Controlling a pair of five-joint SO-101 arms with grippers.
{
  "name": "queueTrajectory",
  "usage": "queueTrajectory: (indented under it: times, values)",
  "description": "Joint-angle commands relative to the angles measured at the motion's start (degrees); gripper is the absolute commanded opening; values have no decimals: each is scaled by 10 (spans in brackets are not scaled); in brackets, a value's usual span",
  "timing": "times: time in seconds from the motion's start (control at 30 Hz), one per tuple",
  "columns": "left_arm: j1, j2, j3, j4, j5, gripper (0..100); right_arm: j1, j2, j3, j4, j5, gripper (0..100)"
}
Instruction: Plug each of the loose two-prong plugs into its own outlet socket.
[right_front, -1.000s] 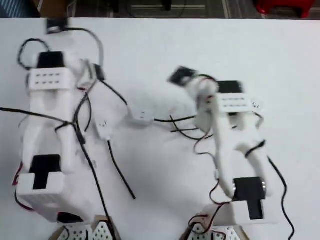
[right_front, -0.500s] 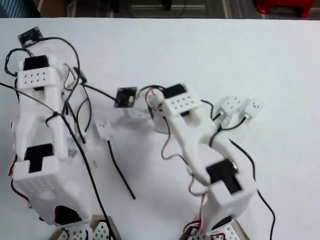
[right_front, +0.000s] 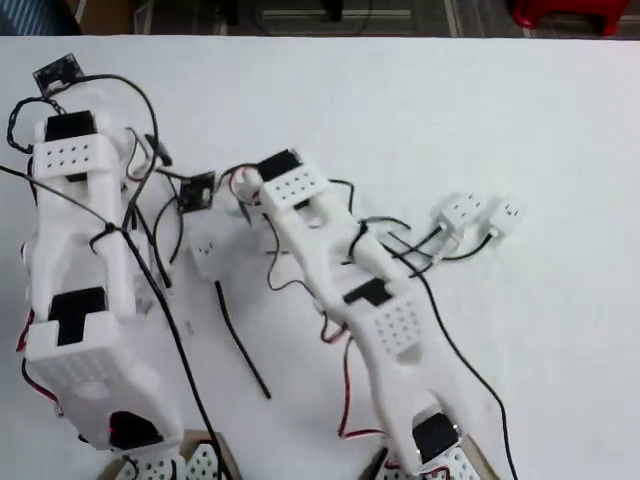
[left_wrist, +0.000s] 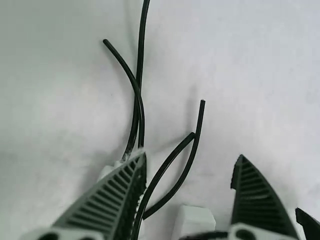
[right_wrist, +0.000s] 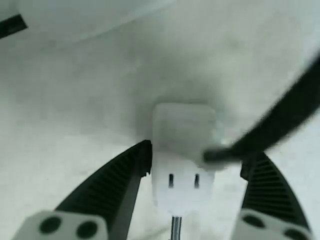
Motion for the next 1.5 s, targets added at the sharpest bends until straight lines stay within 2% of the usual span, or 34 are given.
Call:
queueTrajectory:
  times: [0.0,0.07,0.27,0.43,0.53,0.73,0.9,1.07,1.13,1.3,1.47]
  values:
    - [-8,-3,-5,-8,4,276,1,73,-118,37,2,286]
    - [-8,-3,-6,-8,4,276,7,102,-171,70,4,269]
    - [-9,-4,-6,-8,21,276,59,148,-365,159,5,135]
    - [-16,-2,-4,-8,36,276,128,170,-475,160,5,126]
    - [-22,-1,-3,-8,37,276,169,182,-502,109,5,126]
    - [-22,0,8,-17,37,276,222,213,-504,-67,2,126]
    - [-22,-6,60,-80,38,276,237,253,-503,-204,2,126]
    - [-19,-2,65,-90,38,276,244,314,-503,-305,2,128]
    - [-19,-2,69,-98,46,276,251,333,-506,-326,2,160]
    - [-18,0,70,-102,59,277,281,346,-509,-326,1,337]
    - [-15,0,84,-118,58,277,321,319,-566,-287,1,324]
